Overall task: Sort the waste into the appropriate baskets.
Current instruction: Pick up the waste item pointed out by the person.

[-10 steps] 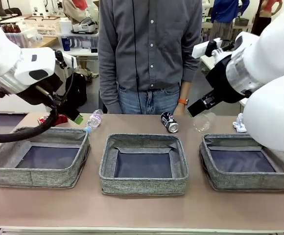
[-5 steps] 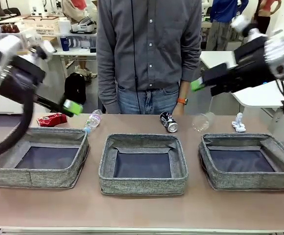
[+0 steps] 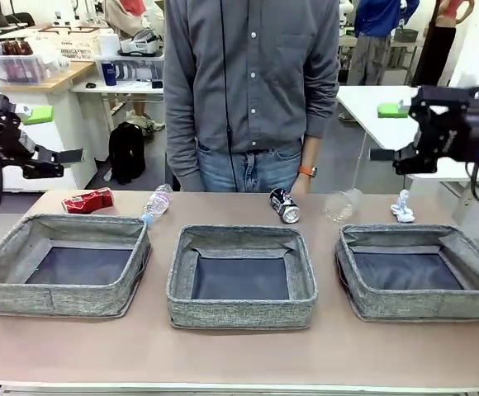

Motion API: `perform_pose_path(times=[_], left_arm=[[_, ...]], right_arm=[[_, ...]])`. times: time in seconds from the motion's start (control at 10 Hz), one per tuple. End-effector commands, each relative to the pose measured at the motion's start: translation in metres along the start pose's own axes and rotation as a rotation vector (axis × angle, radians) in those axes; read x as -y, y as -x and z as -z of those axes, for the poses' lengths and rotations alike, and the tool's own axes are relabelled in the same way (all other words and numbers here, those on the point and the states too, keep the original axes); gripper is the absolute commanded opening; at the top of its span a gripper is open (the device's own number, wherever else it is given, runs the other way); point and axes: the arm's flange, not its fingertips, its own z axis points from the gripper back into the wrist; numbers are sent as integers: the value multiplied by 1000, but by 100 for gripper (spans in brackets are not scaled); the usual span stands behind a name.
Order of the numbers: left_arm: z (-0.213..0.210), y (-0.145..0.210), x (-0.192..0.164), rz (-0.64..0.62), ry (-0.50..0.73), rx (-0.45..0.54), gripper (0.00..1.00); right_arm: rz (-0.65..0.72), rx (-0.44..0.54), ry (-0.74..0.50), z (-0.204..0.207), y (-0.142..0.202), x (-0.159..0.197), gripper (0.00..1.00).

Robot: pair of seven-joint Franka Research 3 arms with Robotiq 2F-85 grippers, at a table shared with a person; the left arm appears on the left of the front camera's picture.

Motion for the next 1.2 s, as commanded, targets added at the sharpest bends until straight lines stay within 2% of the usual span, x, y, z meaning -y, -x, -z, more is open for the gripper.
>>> perform_pose_path(times=[0.0, 0.1, 0.2, 1.1], left_arm=[[24, 11, -17, -50, -44, 23, 100], [0, 0, 0, 0, 0, 0, 100], [0, 0, 0, 0, 0, 0, 100], [0, 0, 0, 0, 0, 0, 100]], right_arm=[[66, -42, 57, -1, 84, 56, 100], [80, -49, 206, 8, 81, 61, 100], [64, -8, -21, 2, 1, 24, 100], [64, -8, -21, 2, 1, 24, 100]])
